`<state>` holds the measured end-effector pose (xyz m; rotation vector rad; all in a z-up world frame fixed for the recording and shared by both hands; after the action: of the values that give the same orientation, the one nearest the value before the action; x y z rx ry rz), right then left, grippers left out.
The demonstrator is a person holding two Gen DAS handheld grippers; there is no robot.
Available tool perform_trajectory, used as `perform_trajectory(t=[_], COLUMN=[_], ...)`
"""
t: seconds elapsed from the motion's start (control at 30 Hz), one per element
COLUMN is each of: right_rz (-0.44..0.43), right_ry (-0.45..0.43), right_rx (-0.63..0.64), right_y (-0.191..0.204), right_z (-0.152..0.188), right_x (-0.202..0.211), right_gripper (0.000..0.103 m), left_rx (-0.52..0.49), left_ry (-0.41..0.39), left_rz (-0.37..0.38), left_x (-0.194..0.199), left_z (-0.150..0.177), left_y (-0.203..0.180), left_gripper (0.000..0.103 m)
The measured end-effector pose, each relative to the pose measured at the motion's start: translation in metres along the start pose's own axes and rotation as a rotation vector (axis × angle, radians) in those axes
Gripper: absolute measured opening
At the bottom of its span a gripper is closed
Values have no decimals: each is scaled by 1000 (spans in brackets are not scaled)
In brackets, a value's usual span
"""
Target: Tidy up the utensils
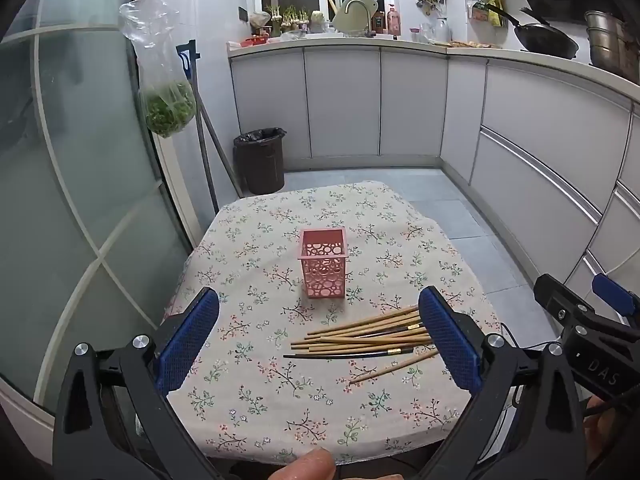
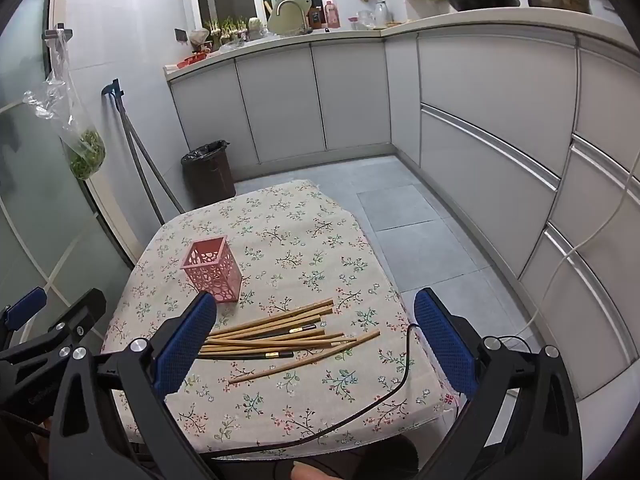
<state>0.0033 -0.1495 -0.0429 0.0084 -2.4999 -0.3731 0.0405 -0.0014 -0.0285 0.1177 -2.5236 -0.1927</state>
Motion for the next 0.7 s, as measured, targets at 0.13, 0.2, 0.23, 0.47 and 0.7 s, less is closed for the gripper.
perform_trajectory(t=[0.13, 0.2, 0.23, 0.47, 0.7], right_rz=[-3, -3, -3, -1, 5], right_ry=[2, 3, 3, 3, 2], right_rx=[12, 16, 17, 13, 16], right_y=[3, 2, 2, 3, 1], right_z=[0, 1, 0, 2, 1], right_x=[1, -1, -1, 0, 0], right_gripper=[96, 96, 96, 96, 96], left_rx=[18, 18, 18, 22, 16], left_ry=[8, 9, 10, 8, -4], left_rz=[14, 12, 12, 14, 17], left_x=[-1, -3, -3, -2, 2], left_z=[0, -1, -1, -4, -2], left_y=[1, 1, 1, 9, 2], left_gripper=[96, 96, 96, 96, 96])
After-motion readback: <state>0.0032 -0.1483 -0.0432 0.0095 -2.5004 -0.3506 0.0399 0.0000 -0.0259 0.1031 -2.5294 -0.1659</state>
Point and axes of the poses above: each gripper's, at about its wrist camera, not at the fingertips, and x roughly against the way its jaws point, y to its left, z to its underside, the point moved 5 cm from there along -x, roughly the way its jaws point, and after that the axes turned 7 degrees about -z, right-handed, at the moved point
